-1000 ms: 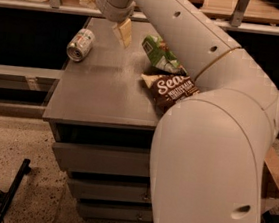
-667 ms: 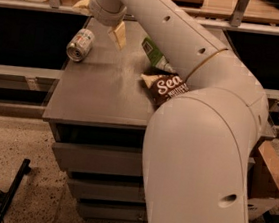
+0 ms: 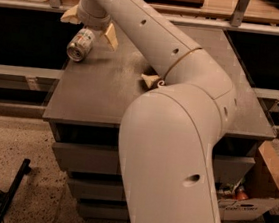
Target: Pick 7up can
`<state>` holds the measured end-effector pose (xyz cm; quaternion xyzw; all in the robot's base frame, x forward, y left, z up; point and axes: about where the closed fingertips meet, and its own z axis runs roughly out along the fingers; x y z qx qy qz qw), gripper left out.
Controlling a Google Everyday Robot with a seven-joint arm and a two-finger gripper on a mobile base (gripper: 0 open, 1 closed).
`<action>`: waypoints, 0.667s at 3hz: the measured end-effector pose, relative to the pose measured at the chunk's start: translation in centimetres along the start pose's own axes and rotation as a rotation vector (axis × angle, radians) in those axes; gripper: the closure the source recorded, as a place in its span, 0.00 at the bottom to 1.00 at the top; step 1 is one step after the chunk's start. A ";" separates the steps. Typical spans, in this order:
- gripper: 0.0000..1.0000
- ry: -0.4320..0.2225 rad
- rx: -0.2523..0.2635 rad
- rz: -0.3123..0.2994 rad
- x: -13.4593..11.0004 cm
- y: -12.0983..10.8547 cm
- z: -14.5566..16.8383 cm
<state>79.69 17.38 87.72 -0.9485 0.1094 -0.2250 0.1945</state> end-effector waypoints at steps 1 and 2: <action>0.00 0.017 -0.022 -0.029 -0.2 -0.5 1.3; 0.00 0.070 -0.030 -0.052 -0.3 -0.9 2.1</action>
Offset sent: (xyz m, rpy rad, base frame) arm 0.0074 0.0232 -0.0203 -0.0883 -0.1544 -0.0064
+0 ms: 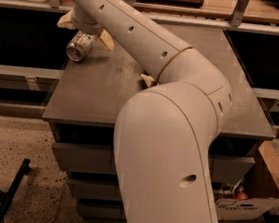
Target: Pick 7up can
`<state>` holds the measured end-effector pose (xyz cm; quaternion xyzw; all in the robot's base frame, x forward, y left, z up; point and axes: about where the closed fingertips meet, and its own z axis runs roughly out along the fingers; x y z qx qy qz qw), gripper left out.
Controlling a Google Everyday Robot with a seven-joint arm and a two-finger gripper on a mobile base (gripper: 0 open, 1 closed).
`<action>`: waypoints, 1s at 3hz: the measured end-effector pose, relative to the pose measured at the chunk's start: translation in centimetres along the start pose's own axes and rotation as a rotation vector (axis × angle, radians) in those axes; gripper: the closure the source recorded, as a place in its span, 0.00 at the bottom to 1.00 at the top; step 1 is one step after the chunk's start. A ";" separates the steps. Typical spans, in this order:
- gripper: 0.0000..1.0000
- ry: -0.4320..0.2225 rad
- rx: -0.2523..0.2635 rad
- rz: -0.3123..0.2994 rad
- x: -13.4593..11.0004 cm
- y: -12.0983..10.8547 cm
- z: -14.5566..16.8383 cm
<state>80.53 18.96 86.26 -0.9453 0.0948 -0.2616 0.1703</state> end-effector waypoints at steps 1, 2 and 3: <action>0.18 0.011 -0.027 -0.028 -0.8 0.0 0.9; 0.42 0.012 -0.048 -0.055 -1.5 0.3 1.1; 0.64 0.013 -0.057 -0.069 -1.9 0.4 0.7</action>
Offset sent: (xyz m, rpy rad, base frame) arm -0.0153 0.0038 -0.0158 -0.1033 -0.0269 0.0302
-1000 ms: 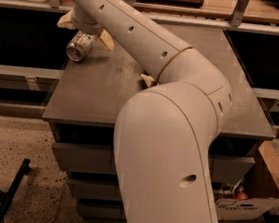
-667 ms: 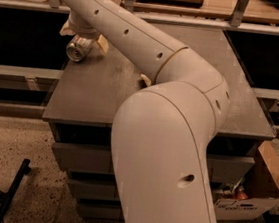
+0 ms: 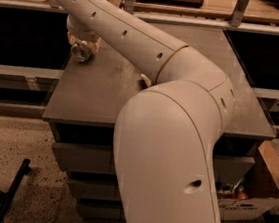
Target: Pick 7up can
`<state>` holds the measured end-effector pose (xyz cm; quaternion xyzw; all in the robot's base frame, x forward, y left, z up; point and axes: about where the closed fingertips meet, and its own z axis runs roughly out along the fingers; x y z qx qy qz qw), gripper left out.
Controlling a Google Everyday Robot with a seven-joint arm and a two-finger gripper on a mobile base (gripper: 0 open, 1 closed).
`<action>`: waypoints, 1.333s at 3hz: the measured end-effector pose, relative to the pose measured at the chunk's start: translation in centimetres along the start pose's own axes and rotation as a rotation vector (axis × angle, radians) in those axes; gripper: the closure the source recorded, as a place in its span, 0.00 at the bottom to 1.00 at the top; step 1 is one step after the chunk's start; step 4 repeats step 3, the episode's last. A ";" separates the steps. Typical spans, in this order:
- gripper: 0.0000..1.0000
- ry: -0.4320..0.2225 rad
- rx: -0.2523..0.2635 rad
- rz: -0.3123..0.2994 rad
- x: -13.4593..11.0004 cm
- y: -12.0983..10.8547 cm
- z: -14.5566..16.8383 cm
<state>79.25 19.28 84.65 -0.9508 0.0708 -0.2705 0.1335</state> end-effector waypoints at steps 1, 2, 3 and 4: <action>0.88 -0.017 0.011 0.036 0.4 0.1 -0.8; 1.00 -0.029 0.054 0.106 2.0 0.0 -2.9; 1.00 -0.083 0.127 0.194 3.2 -0.3 -6.0; 1.00 -0.083 0.127 0.194 3.2 -0.3 -6.0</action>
Offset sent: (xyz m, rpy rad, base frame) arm 0.0077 -0.0195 0.0811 0.2168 0.0509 -0.0952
